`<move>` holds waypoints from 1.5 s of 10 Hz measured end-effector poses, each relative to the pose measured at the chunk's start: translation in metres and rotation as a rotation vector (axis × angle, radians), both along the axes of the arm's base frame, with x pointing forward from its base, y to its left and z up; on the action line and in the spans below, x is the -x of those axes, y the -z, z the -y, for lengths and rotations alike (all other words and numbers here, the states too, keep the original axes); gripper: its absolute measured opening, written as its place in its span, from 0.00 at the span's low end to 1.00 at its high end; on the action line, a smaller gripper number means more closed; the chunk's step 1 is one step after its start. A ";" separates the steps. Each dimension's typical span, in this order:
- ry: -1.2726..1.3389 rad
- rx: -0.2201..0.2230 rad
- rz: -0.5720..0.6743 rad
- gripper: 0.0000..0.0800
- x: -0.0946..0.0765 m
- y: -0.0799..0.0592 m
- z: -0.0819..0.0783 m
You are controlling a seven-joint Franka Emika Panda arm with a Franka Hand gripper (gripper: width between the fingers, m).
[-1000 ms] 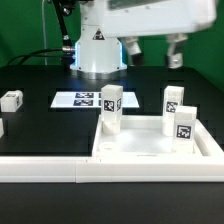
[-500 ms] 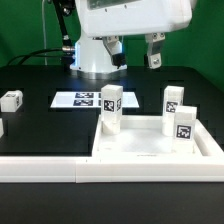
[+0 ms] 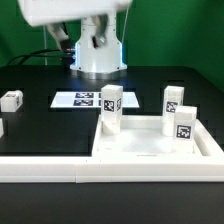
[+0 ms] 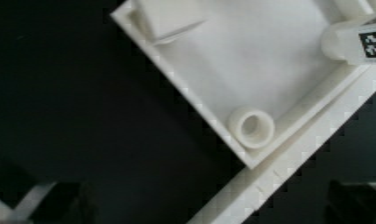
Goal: Assemble square table
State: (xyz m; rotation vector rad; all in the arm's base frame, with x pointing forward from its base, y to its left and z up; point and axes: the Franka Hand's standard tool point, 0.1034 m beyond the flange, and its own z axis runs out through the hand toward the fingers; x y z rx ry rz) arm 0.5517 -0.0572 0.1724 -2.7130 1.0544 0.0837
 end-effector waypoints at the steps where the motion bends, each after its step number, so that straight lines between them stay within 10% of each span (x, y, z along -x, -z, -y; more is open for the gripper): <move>1: -0.084 0.003 0.014 0.81 0.001 0.004 -0.002; 5: -0.323 0.010 0.070 0.81 0.003 0.005 0.005; 9: -0.507 0.034 0.083 0.81 0.069 0.025 0.113; 14: -0.548 0.013 0.072 0.81 0.071 0.029 0.108; 15: -0.552 -0.019 -0.022 0.81 0.092 0.048 0.122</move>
Offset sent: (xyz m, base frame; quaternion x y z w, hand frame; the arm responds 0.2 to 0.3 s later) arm 0.0000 0.0000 0.0000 0.0000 0.0000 -0.1938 0.9810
